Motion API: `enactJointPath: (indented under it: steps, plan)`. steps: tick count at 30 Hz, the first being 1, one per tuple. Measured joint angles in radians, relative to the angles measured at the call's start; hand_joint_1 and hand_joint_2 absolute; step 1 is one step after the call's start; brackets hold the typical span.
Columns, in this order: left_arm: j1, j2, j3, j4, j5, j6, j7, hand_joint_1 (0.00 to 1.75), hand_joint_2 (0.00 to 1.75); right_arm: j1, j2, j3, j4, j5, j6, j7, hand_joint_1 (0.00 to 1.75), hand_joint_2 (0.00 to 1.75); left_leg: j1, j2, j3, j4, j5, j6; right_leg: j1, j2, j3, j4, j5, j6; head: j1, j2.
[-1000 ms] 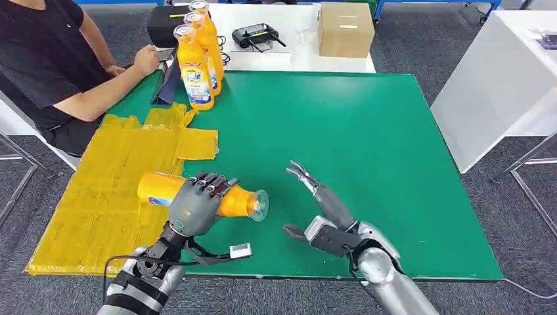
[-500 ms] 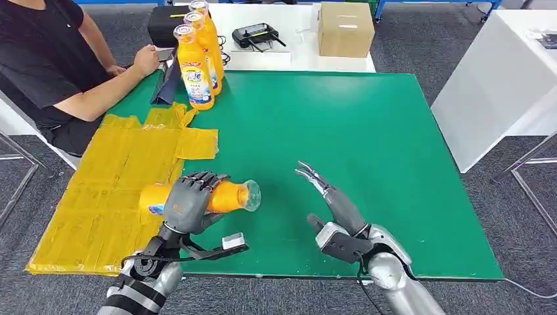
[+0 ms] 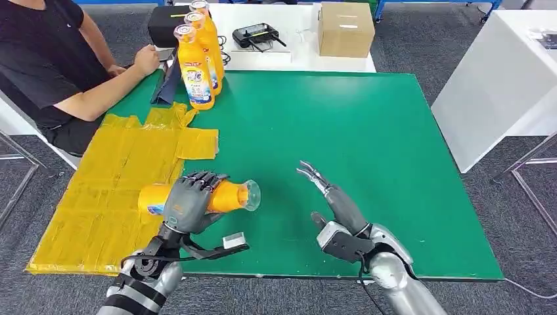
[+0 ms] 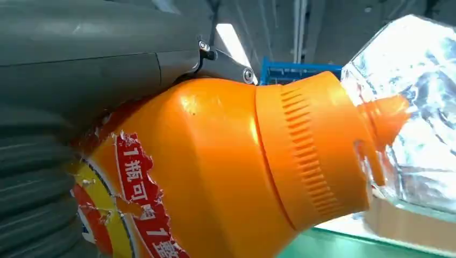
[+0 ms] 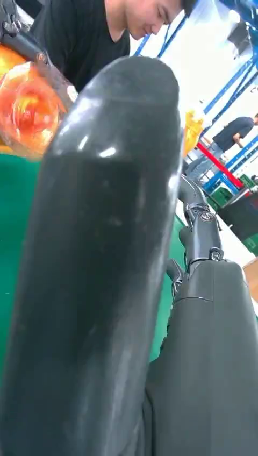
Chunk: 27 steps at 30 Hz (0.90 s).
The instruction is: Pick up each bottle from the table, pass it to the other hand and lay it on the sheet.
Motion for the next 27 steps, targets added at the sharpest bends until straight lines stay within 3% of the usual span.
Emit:
enactJointPath:
  steps: [3,10,18,19,20,21,27]
  plan:
    - [-0.046,0.019,0.027,0.093,-0.011,0.003,0.038,1.75,1.75,-0.018,0.000,0.003,0.001,-0.016,0.015,-0.005,0.00,0.00,0.000,0.000,0.000,0.000,0.000,0.000,0.000,0.000,0.000,0.000,0.000,0.000,0.000,0.000]
    - [-0.150,0.082,0.130,0.431,0.029,0.026,-0.020,1.75,1.75,-0.038,-0.013,0.016,0.003,-0.031,0.021,-0.008,0.00,0.00,0.000,0.002,0.002,0.000,0.000,0.000,0.000,0.000,0.000,0.003,0.000,0.000,0.000,0.000]
    - [-0.186,0.093,0.145,0.551,0.007,0.016,-0.017,1.75,1.75,-0.038,-0.024,0.026,0.003,-0.032,0.021,-0.008,0.00,0.00,0.000,0.000,0.003,0.000,0.000,0.000,-0.001,0.000,0.003,0.002,0.000,0.000,0.000,0.000]
    - [-0.187,0.093,0.146,0.555,0.007,0.014,-0.017,1.62,1.75,-0.038,-0.025,0.027,0.003,-0.032,0.021,-0.008,0.00,0.00,0.000,0.000,0.004,0.000,0.000,0.000,-0.001,0.000,0.004,0.002,0.000,0.000,0.000,0.000]
    - [-0.190,0.093,0.146,0.560,0.006,0.013,-0.016,0.00,1.75,-0.038,-0.026,0.028,0.003,-0.032,0.021,-0.008,0.00,0.00,0.000,0.000,0.004,0.000,0.000,0.000,-0.001,0.000,0.004,0.002,0.000,0.000,0.000,0.000]
    - [-0.191,0.093,0.147,0.563,0.005,0.008,-0.016,0.00,0.00,-0.038,-0.027,0.029,0.003,-0.032,0.021,-0.008,0.00,0.00,0.000,0.000,0.004,0.000,0.000,0.000,-0.001,0.000,0.004,0.002,0.000,0.000,0.000,0.000]
    - [-0.190,0.096,0.151,0.571,0.077,-0.020,-0.098,0.00,0.00,-0.037,-0.035,0.031,0.003,-0.029,0.021,-0.009,0.00,0.00,0.000,0.000,0.005,0.000,0.001,-0.001,-0.001,0.000,0.005,0.003,0.000,-0.001,0.000,0.000]
